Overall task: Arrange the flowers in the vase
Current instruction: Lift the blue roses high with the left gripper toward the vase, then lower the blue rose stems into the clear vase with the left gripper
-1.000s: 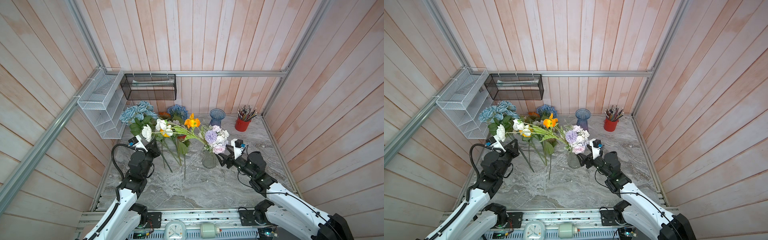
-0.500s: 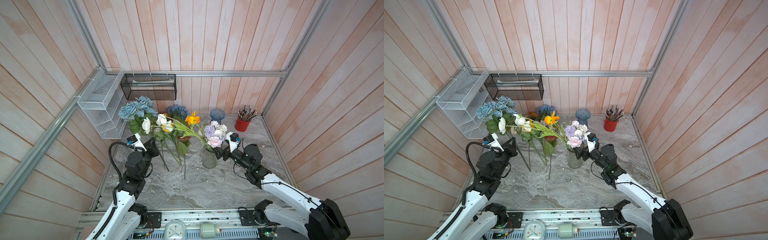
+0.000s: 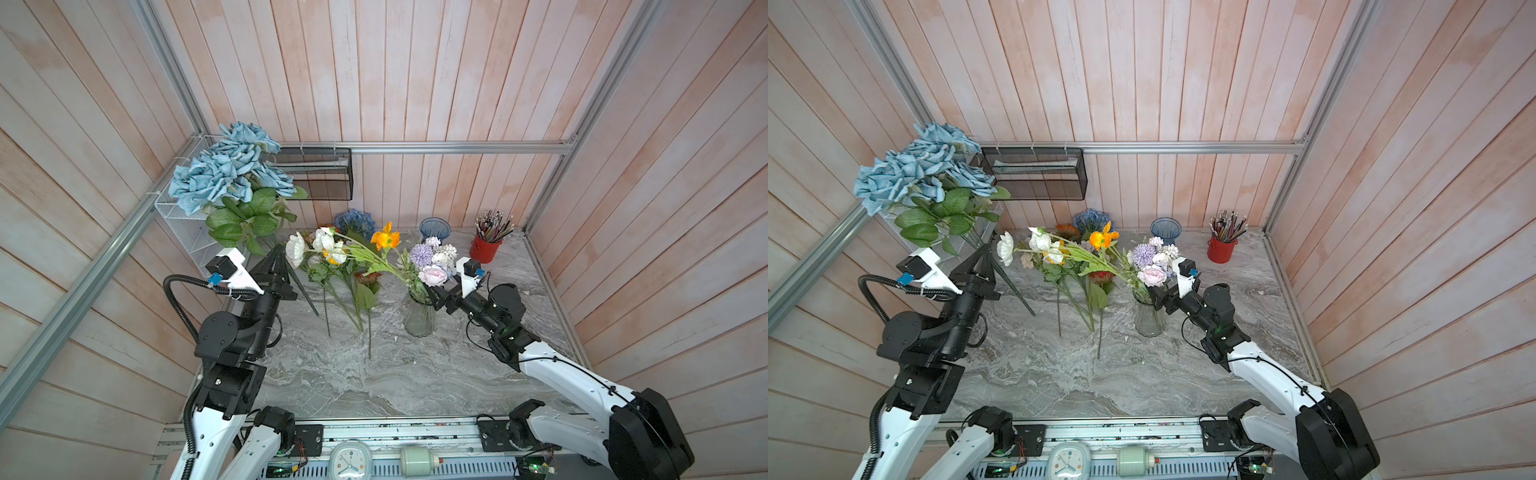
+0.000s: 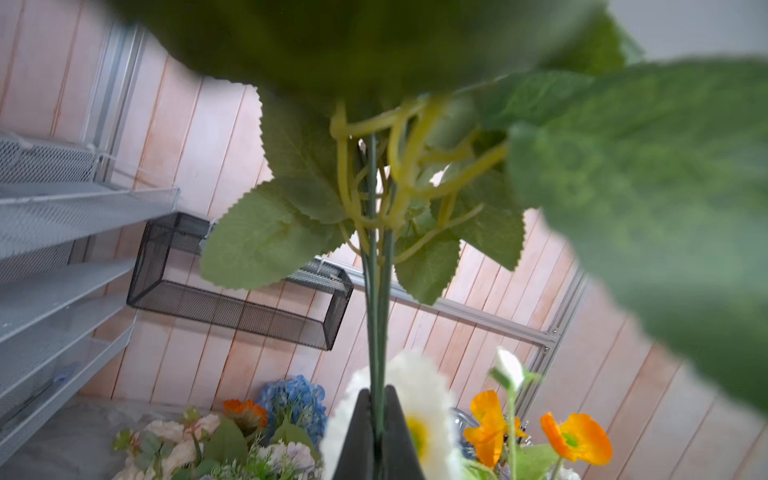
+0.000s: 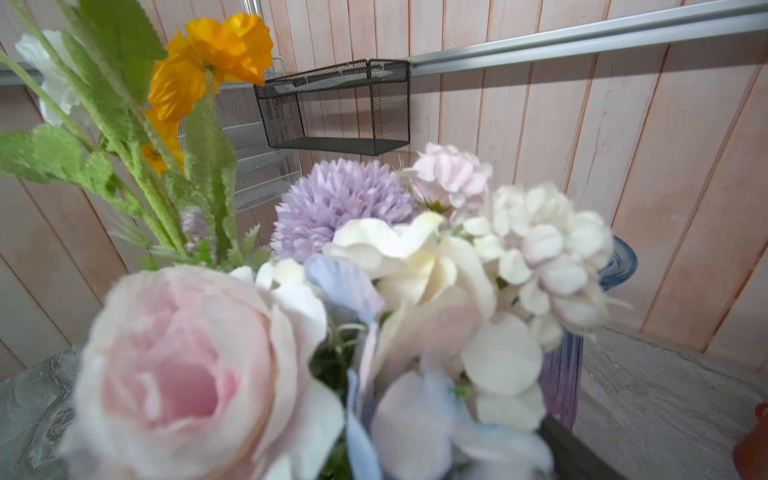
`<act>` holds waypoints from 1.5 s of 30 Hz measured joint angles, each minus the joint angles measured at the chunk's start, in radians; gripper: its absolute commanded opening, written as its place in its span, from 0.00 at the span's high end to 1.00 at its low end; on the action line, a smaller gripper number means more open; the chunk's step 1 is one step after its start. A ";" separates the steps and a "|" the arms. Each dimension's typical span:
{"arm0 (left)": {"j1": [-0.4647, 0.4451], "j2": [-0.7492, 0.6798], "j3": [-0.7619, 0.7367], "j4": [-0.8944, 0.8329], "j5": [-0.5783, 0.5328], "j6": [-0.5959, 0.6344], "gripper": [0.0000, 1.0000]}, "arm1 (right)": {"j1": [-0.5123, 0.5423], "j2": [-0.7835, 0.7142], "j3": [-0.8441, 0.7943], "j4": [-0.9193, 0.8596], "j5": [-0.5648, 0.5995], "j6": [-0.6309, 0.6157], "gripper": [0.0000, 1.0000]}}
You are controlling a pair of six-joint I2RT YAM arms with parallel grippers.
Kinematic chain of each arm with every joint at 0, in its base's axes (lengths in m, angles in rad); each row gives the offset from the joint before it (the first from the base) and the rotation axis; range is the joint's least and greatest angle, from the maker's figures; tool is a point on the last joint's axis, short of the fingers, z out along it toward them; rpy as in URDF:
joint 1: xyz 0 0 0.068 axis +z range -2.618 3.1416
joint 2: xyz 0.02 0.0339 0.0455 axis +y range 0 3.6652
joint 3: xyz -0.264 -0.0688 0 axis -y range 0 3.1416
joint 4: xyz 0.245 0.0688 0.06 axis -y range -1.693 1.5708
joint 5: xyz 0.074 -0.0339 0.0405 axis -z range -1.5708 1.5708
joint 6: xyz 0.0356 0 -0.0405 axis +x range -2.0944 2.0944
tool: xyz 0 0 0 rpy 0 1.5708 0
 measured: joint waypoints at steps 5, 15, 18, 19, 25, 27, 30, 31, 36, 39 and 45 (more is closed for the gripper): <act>0.000 -0.001 0.027 0.051 0.084 -0.005 1.00 | 0.000 0.000 0.000 0.048 0.007 0.024 0.10; -0.018 0.123 0.017 0.408 0.388 -0.163 1.00 | 0.000 0.017 0.000 0.066 0.027 0.048 0.10; -0.038 0.153 0.042 0.437 0.443 -0.178 1.00 | 0.000 0.018 0.000 0.066 0.028 0.051 0.11; -0.041 0.157 0.053 0.441 0.455 -0.185 1.00 | 0.000 0.019 0.000 0.067 0.028 0.051 0.11; -0.058 0.192 0.100 0.560 0.539 -0.272 1.00 | 0.000 0.037 0.000 0.073 0.035 0.061 0.11; -0.095 0.213 0.096 0.607 0.550 -0.280 1.00 | 0.000 0.042 0.000 0.074 0.039 0.063 0.11; -0.192 0.245 0.058 0.661 0.543 -0.232 1.00 | 0.000 0.048 0.003 0.074 0.046 0.064 0.11; -0.233 0.258 0.038 0.674 0.536 -0.200 1.00 | 0.000 0.049 0.005 0.074 0.048 0.064 0.12; -0.393 0.358 -0.056 0.754 0.483 -0.071 1.00 | 0.000 0.049 0.020 0.073 0.059 0.066 0.12; -0.457 0.434 -0.082 0.793 0.451 -0.011 1.00 | 0.000 0.048 0.026 0.072 0.064 0.066 0.11; -0.525 0.554 -0.084 0.930 0.389 0.046 1.00 | -0.005 0.048 0.028 0.066 0.064 0.066 0.12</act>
